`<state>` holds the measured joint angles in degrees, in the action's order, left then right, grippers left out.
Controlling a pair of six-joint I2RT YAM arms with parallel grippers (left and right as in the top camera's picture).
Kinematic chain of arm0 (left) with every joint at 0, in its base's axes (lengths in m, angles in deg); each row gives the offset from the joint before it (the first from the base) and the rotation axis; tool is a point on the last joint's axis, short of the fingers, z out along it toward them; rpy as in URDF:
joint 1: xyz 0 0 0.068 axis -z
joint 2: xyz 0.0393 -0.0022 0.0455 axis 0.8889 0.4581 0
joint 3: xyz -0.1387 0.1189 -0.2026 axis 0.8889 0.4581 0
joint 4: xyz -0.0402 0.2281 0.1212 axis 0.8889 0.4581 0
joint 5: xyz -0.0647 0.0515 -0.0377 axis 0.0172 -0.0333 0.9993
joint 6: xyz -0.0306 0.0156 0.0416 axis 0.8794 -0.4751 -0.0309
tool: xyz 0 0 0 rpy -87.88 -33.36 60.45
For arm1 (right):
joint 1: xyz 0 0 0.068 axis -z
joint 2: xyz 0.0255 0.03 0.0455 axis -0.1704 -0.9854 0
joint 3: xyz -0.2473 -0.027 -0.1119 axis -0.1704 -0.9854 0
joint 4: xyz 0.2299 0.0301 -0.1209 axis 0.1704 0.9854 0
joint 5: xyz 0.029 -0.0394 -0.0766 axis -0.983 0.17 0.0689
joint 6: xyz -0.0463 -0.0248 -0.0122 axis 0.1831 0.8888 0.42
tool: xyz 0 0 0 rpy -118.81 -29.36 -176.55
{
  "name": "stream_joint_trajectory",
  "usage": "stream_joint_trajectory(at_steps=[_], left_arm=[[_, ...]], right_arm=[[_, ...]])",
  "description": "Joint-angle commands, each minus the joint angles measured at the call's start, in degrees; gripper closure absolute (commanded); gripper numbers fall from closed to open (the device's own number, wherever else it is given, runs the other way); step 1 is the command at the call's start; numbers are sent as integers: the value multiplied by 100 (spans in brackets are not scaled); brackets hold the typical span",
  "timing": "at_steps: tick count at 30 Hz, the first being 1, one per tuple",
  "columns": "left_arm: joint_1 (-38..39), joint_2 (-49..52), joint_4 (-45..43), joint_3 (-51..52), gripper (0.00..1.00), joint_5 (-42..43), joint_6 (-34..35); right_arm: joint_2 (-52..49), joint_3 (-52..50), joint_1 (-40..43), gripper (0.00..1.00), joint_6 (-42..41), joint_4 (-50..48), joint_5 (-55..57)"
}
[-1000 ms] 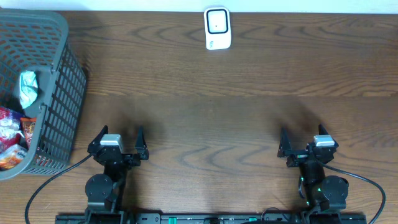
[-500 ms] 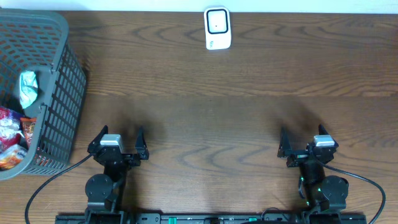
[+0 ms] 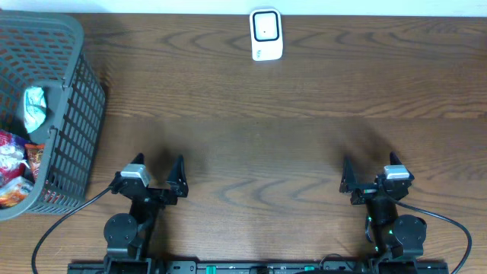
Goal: Scan the item barcode
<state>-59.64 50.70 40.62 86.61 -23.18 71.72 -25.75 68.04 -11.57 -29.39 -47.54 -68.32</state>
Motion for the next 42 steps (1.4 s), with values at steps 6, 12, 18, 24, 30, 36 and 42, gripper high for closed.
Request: stream_joint_trajectory(at_steps=[6, 12, 18, 24, 30, 36, 42], left_arm=[[-13, -31, -433, 50, 2, 1067, 1646], [-13, -31, -1416, -31, 2, 1305, 1641], [-13, -26, -1738, -328, 2, 1174, 1637], [-13, 201, -1733, -726, 2, 1178, 1617], [-13, 643, -1733, -1075, 2, 1226, 1338], [-13, 1235, -1685, -1547, 2, 1244, 986], [-13, 1792, -1648, -1755, 2, 1246, 850]], right_arm=[[35, -22, 44, 1, -81, 7, -35], [35, -22, 44, 1, -81, 4, -35], [35, -22, 44, 1, -81, 7, -35], [35, -22, 44, 1, -81, 7, -35], [35, -22, 44, 1, -81, 7, -35], [35, -22, 44, 1, -81, 7, -35], [35, -22, 44, 1, -81, 7, -35]])
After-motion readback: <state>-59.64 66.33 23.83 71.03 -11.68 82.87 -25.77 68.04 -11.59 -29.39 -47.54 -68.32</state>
